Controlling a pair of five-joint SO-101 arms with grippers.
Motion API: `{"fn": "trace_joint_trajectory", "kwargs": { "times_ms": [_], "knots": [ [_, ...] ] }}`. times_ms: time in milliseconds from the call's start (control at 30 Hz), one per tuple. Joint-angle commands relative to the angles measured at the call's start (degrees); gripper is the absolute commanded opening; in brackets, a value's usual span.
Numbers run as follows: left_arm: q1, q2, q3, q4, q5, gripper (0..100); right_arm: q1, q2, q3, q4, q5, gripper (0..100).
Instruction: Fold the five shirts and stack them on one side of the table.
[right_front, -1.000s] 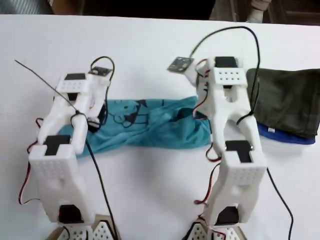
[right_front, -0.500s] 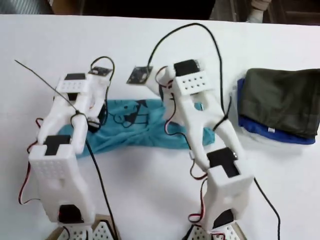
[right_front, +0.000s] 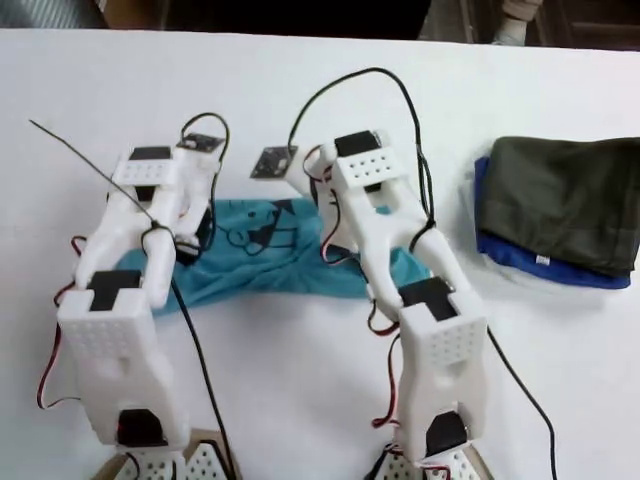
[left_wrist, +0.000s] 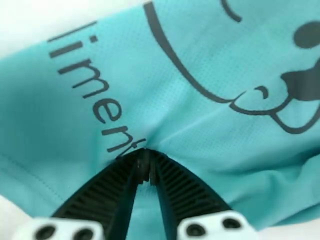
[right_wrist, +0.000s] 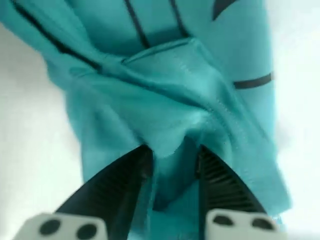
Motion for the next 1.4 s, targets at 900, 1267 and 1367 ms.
{"fn": "trace_joint_trajectory", "kwargs": {
  "times_ms": [900,1267,1367],
  "knots": [
    [-0.9,0.9,-1.9,-2.2,0.0,3,5.1,7.5,-23.4,11.8,-3.6,2.1],
    [-0.9,0.9,-1.9,-2.2,0.0,3,-3.4,15.9,-24.7,9.0,-4.0,2.1],
    [-0.9,0.9,-1.9,-2.2,0.0,3,-5.6,16.0,-27.5,9.4,-4.0,2.1]
  ]
}}
